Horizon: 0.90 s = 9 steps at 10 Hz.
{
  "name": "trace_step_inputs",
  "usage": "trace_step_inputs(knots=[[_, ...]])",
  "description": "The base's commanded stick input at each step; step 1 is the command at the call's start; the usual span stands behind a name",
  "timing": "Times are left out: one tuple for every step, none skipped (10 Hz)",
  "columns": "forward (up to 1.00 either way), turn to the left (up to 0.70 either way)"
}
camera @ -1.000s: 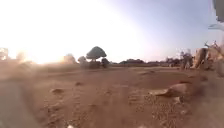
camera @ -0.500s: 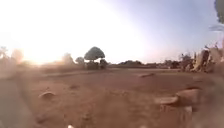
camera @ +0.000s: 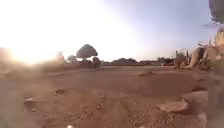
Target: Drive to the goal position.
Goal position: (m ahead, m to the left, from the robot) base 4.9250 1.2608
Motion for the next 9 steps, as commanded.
trace_step_inputs(knots=[[0.68, 0.00], [0.68, 0.00], [0.68, 0.00], [0.68, 0.00], [0.68, 0.00], [0.68, 0.00], [0.68, 0.00], [0.68, 0.00], [0.68, 0.00]])
